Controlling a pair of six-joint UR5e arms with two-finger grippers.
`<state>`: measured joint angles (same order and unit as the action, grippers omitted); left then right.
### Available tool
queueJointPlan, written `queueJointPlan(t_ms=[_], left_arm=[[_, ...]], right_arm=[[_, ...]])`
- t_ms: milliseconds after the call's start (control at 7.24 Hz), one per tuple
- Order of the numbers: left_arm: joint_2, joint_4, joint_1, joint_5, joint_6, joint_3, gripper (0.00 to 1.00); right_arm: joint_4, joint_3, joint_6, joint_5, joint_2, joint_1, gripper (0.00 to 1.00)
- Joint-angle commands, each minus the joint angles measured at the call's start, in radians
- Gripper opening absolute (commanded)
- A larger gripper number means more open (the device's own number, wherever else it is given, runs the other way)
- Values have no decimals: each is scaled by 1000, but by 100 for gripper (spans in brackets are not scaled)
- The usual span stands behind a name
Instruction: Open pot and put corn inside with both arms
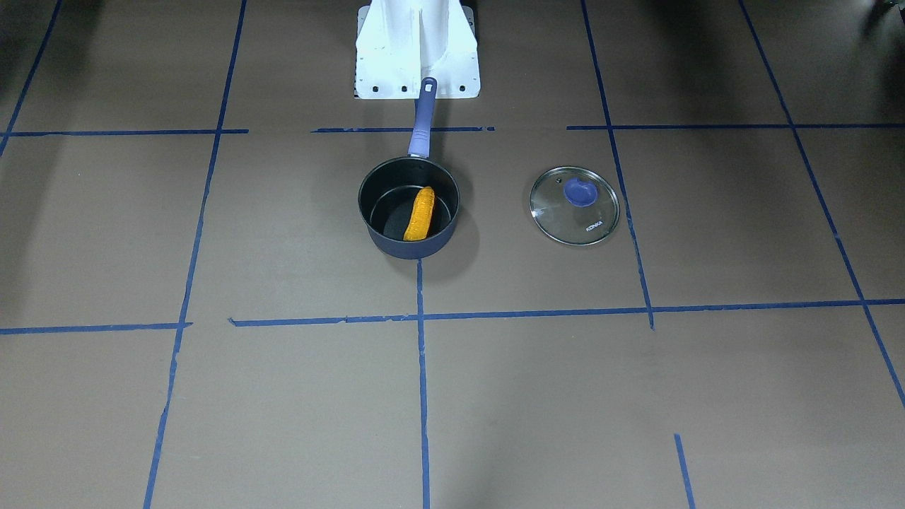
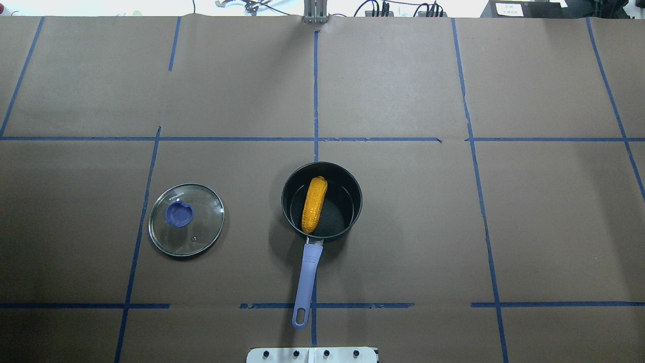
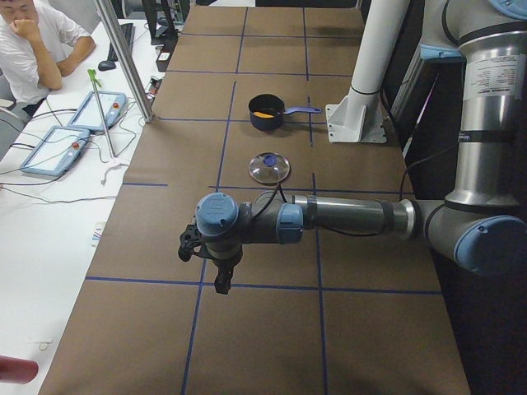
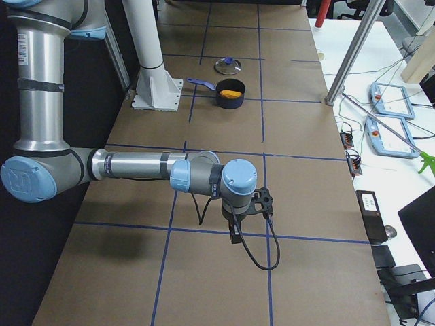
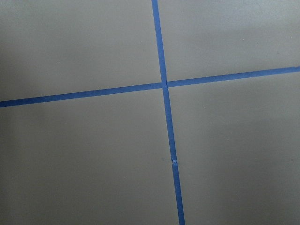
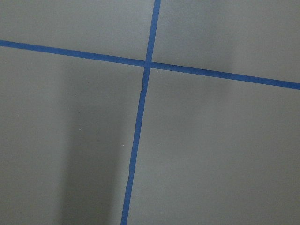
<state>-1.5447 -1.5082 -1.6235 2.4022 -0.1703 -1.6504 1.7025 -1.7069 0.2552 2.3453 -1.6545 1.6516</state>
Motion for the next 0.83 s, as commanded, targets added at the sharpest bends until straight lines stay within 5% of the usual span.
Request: queueJointPlan(t_ms=[0,691], left_arm=[[0,0,-1,-1,0,-2,100],[0,0,62,-8,0,4,100]], right_arm=[[-1,0,-2,-3,-1,-16,100],[-50,0,-39,-3,1,-99,100]])
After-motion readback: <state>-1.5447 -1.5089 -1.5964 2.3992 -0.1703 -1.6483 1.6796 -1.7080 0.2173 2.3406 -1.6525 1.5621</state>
